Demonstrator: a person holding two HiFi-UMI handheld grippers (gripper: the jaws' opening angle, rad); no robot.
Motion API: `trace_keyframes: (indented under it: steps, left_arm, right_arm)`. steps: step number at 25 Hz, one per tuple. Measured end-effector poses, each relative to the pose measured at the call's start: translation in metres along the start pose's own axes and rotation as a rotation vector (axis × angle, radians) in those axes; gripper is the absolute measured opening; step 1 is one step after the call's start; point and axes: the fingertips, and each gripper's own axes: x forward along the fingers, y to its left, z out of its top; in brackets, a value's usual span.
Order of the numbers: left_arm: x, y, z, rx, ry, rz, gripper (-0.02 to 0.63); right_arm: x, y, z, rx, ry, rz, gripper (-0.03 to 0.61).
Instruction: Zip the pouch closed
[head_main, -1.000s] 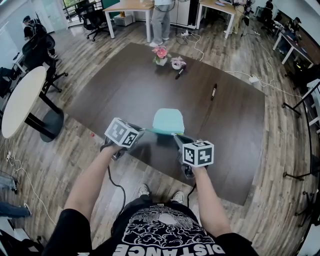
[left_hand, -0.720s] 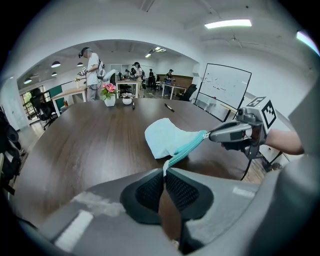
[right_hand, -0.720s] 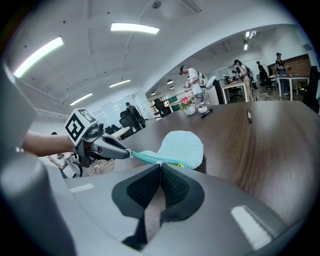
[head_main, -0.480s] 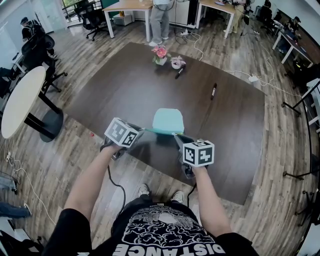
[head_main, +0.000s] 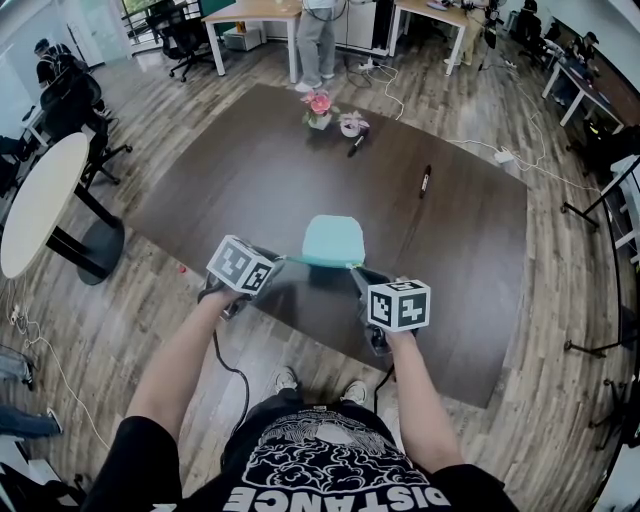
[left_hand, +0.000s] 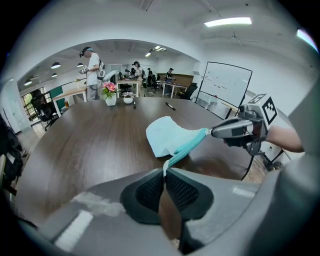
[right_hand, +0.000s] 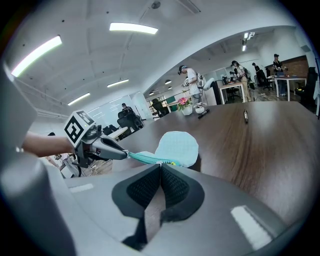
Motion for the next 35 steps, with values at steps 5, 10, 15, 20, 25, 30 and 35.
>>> trace_keyframes:
  steps: [5, 10, 15, 20, 25, 30, 35]
  left_arm:
    - [0.001, -0.001, 0.002, 0.002, -0.002, -0.002, 0.021]
    - [0.002, -0.004, 0.003, 0.000, -0.004, -0.002, 0.021]
    - [0.002, -0.002, 0.003, -0.007, -0.007, 0.005, 0.021]
    - [0.001, 0.003, 0.001, -0.026, -0.008, 0.013, 0.021]
    - [0.001, 0.001, -0.001, -0.031, -0.009, 0.016, 0.021]
    - [0.003, -0.003, 0.003, -0.033, -0.041, 0.019, 0.023]
    - [0.012, -0.009, -0.003, -0.046, -0.048, 0.012, 0.023]
  right_arm:
    - [-0.002, -0.001, 0.000, 0.001, 0.002, -0.005, 0.006]
    - [-0.004, -0.004, 0.000, 0.003, -0.003, -0.004, 0.006]
    - [-0.006, -0.005, 0.003, 0.005, -0.007, -0.010, 0.006]
    - [-0.007, -0.009, 0.003, 0.008, -0.011, -0.020, 0.006]
    - [-0.007, -0.009, 0.001, 0.012, -0.007, -0.020, 0.006]
    - [-0.007, -0.016, -0.005, 0.026, 0.021, -0.059, 0.006]
    - [-0.006, -0.024, -0.010, 0.035, 0.029, -0.103, 0.008]
